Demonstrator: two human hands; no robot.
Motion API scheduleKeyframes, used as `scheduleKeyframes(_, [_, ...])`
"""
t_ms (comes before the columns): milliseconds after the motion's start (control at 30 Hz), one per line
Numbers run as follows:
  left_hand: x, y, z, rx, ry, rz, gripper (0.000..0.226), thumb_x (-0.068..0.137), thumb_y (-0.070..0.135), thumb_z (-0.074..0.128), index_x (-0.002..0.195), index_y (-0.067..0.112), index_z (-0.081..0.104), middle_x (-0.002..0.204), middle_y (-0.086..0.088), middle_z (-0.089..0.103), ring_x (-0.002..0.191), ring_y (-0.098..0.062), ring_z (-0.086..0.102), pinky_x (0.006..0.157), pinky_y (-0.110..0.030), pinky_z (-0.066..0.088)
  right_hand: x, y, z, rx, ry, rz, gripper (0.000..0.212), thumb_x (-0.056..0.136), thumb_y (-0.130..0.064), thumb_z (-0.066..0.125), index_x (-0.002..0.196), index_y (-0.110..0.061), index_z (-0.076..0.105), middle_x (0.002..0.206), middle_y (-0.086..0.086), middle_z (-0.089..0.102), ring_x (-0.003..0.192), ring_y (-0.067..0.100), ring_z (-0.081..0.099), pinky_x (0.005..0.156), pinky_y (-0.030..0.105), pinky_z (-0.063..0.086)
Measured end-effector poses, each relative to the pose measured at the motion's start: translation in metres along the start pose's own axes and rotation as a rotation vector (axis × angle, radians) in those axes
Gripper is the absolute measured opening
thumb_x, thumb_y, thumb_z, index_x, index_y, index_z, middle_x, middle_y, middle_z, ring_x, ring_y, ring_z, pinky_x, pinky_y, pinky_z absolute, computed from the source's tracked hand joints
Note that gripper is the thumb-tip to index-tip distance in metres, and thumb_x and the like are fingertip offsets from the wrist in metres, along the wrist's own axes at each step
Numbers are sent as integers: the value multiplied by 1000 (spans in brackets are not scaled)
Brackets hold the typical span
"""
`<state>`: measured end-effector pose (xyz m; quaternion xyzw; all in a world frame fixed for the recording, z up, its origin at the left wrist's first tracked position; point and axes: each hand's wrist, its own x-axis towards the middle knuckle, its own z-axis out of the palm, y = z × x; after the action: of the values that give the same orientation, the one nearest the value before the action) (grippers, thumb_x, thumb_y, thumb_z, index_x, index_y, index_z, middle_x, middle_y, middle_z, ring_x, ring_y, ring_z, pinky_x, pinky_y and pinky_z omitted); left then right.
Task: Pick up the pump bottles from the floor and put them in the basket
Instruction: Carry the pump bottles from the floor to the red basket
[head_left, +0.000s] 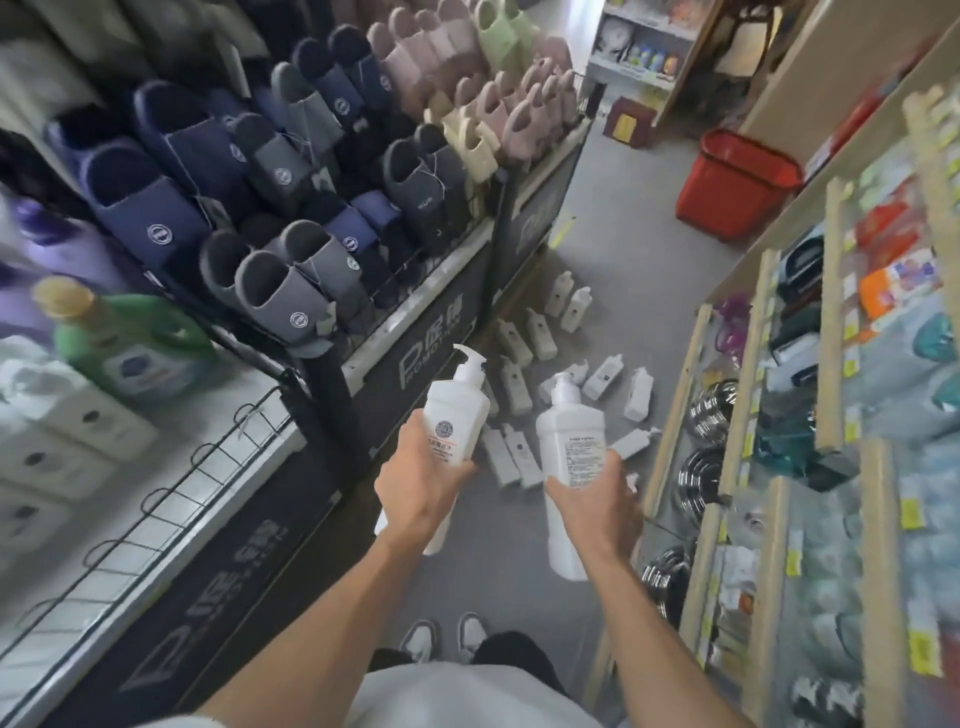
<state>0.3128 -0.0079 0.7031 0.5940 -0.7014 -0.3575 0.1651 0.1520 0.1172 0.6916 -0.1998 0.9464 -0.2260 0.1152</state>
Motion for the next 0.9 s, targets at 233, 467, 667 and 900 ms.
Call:
scheduleKeyframes(233, [-26, -23, -13, -42, 230, -185, 68, 59, 54, 69, 115, 32, 37, 100, 12, 54, 78, -22, 60, 73, -42, 53, 12, -19, 20, -53, -175, -245, 62, 72, -46, 80, 116, -20, 44, 102, 3, 64, 82, 26, 59, 69, 34, 46])
scheduleKeyframes(467, [-65, -46, -22, -47, 478, -466, 69, 63, 44, 75, 119, 29, 38, 97, 8, 54, 76, -25, 61, 72, -46, 55, 14, -57, 47, -64, -349, -507, 69, 71, -48, 80, 124, -22, 45, 106, 2, 64, 91, 28, 63, 78, 40, 55])
scheduleKeyframes(667, [-111, -72, -28, -134, 648, -700, 71, 63, 45, 74, 122, 31, 38, 98, 7, 58, 78, -28, 62, 77, -47, 54, -20, -85, 66, -130, -467, -742, 65, 71, -49, 80, 119, -24, 45, 103, 0, 63, 88, 26, 63, 71, 33, 46])
scheduleKeyframes(900, [-178, -118, -47, -216, 830, -923, 67, 64, 44, 75, 119, 33, 38, 96, 7, 60, 79, -29, 62, 80, -44, 52, -100, -103, 84, -197, -617, -974, 62, 77, -49, 77, 123, -24, 44, 109, -1, 61, 97, 27, 63, 78, 33, 42])
